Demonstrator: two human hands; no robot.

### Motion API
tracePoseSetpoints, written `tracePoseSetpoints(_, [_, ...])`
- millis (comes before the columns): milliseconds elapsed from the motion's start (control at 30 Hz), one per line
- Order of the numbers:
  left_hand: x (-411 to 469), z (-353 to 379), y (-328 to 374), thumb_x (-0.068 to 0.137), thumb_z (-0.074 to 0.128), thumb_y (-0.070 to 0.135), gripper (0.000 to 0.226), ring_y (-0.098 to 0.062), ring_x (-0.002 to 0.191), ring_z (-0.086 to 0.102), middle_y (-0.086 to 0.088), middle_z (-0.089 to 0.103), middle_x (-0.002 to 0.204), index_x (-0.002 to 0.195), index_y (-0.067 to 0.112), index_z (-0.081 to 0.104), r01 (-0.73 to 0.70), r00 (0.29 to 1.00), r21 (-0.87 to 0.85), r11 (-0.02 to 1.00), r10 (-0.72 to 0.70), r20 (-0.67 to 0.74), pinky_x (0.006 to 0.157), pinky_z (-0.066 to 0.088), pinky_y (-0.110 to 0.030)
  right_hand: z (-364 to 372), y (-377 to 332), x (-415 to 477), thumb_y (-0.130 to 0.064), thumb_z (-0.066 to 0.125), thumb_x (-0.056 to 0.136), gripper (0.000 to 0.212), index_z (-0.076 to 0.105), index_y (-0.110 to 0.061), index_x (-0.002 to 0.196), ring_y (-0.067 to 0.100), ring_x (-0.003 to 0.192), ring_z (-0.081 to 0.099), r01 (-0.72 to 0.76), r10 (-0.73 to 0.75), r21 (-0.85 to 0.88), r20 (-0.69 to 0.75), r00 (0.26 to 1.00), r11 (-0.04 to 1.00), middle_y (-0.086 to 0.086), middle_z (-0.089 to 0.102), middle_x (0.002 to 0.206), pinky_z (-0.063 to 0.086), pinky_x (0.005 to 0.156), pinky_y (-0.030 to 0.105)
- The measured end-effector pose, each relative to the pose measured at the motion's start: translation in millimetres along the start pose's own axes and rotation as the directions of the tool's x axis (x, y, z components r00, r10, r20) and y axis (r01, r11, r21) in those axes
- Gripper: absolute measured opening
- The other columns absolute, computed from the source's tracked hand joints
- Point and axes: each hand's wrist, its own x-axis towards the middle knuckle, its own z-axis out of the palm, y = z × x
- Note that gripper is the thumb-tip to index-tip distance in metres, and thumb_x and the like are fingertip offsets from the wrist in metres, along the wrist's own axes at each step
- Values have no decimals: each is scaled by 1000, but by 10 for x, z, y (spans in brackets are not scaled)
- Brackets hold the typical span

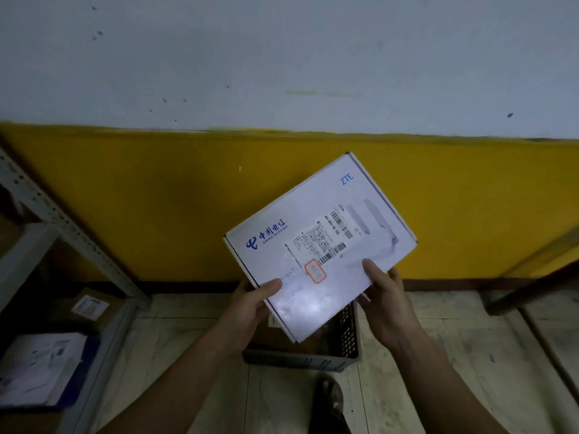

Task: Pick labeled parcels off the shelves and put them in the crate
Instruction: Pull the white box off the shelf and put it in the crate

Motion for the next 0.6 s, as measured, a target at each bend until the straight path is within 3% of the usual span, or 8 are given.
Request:
tracePoseSetpoints(100, [377, 39, 32, 76, 76, 19, 64, -32, 114, 63, -11, 66, 124, 135, 19, 51, 29, 1000, 67, 997, -29, -2, 101, 45, -54, -254, -291, 505, -16, 67, 88, 68, 36, -25, 147, 29, 113, 63, 30, -33, -64, -59, 998, 997, 4, 61, 134, 54, 88, 43])
tracePoseSetpoints(167, [670, 123, 48, 76, 72, 14, 57, -31, 107, 67, -10, 70, 118, 130, 17, 53, 36, 997, 99, 994, -29, -73, 91, 52, -47, -434, -483, 914, -17, 68, 89, 76, 27, -30, 152, 26, 111, 62, 0, -11, -141, -74, 997, 990, 5, 54, 137, 52, 90, 45])
tracePoseSetpoints(233, [852, 181, 76, 74, 69, 13, 53, -30, 102, 68, -9, 72, 113, 125, 16, 57, 36, 993, 110, 993, -24, -112, 80, 55, -40, -529, -596, 1194, -19, 67, 90, 70, 33, -29, 150, 22, 111, 62, 7, -15, -245, -34, 999, 970, 4, 55, 134, 52, 88, 42])
tracePoseSetpoints(367, [1227, 245, 62, 73, 72, 12, 44, -27, 101, 68, -4, 74, 109, 116, 20, 62, 70, 981, 133, 989, -44, -188, 84, 53, -41, -674, -559, 1666, -19, 63, 93, 41, 57, -18, 133, 21, 110, 62, -36, 49, -402, 22, 999, 915, 0, 65, 125, 51, 84, 37])
tracePoseSetpoints(467, [1448, 183, -86, 73, 78, 14, 51, -24, 100, 69, 3, 73, 110, 119, 29, 59, 89, 969, 149, 985, -51, -242, 83, 53, -40, -813, -346, 1817, -21, 62, 93, 42, 58, -19, 134, 24, 115, 61, -117, 114, -407, -31, 993, 906, 1, 64, 129, 50, 93, 44])
tracePoseSetpoints(600, [1802, 47, -361, 73, 79, 18, 55, -20, 98, 69, 9, 74, 106, 119, 36, 55, 159, 958, 180, 971, -108, -266, 85, 54, -46, -1008, 20, 2015, -18, 60, 93, 38, 58, -20, 131, 20, 109, 62, -218, 180, -370, -134, 974, 903, -3, 65, 121, 49, 92, 43])
